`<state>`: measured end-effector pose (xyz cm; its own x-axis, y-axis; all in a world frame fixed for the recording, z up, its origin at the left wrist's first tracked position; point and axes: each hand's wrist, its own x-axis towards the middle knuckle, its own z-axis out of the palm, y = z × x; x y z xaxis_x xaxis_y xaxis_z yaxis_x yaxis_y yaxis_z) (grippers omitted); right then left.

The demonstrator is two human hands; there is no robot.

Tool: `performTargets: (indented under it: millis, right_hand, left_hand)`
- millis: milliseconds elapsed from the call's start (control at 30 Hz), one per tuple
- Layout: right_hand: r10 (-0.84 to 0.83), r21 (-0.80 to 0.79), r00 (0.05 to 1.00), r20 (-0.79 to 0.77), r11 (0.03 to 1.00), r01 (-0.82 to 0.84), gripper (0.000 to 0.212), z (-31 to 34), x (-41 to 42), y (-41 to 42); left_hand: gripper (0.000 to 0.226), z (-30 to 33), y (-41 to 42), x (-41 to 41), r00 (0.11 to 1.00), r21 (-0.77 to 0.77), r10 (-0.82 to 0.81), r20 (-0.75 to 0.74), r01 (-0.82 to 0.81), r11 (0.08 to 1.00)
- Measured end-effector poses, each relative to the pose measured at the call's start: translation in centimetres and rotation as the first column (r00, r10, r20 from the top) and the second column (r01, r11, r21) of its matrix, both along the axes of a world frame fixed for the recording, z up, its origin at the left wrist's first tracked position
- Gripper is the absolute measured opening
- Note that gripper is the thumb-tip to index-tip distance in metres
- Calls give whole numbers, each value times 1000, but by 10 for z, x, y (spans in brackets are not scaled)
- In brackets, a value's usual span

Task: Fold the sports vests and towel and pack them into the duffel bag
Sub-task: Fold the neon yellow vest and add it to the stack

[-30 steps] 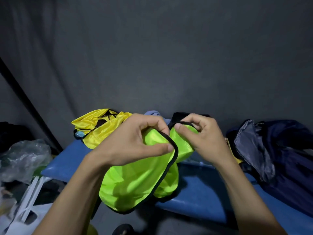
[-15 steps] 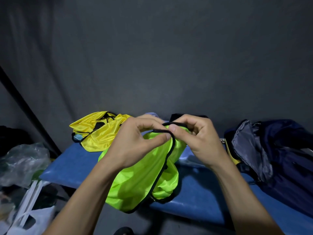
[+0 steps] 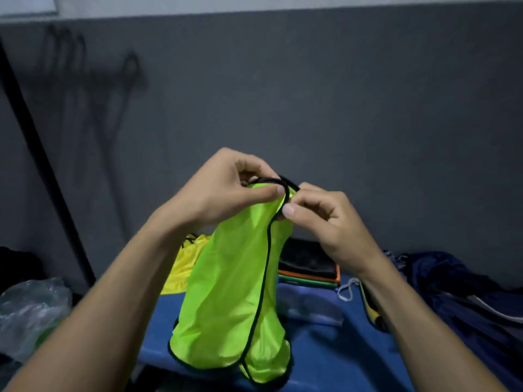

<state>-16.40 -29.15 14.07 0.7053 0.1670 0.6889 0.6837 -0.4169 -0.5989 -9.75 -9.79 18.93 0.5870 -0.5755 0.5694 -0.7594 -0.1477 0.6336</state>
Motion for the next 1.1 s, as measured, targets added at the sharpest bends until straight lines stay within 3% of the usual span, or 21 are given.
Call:
performTargets:
  millis: [67, 267, 367, 500, 600, 700, 767, 900, 967, 1033, 1100]
  right_hand:
    - [-55, 1, 997, 50, 998, 55, 33, 35, -6, 9]
    - [-185, 49, 973, 141, 983, 180, 19, 109, -22, 34]
    - [-226, 142, 961, 163, 969, 204, 18, 123, -27, 43]
    - [-136, 263, 987, 89, 959, 109, 27, 130, -28, 51]
    - [-14, 315, 999, -33, 949, 24, 28, 122, -29, 60]
    - [37, 236, 997, -69, 972, -19, 30, 110, -22, 65]
    - [76, 192, 993, -86, 980, -58, 33, 105, -21, 67]
    - [136, 88, 982, -131, 988, -125, 31, 96, -27, 65]
    - [152, -15, 969, -196, 987, -157, 33, 86, -26, 63]
    - [162, -97, 954, -251, 977, -191, 40, 75, -24, 60]
    - [177, -158, 945, -273, 961, -226, 37, 67, -26, 55]
  left_hand:
    - [8, 39, 3, -8, 991, 29, 44, 130, -48, 998]
    - [8, 125, 24, -32, 879, 31, 205, 429, -241, 970]
    - [11, 132, 43, -30, 916, 71, 157, 370, -197, 978]
    - [28, 116, 62, -32, 985, 159, 4, 175, -32, 987]
    - [15, 108, 70, -35, 995, 95, -74, 69, 67, 993]
    - [10, 101, 71, -40, 991, 97, -127, -43, 131, 987]
    - [20, 95, 67, -37, 994, 103, -98, -47, 103, 989]
    - [23, 90, 68, -23, 998, -151, -11, -60, 2, 989]
    - [24, 87, 69, -16, 999, -155, 16, -29, -20, 988]
    - [28, 82, 69, -6, 986, -118, 137, 95, -125, 985]
    - [27, 77, 76, 10, 919, -178, 342, 196, -309, 934]
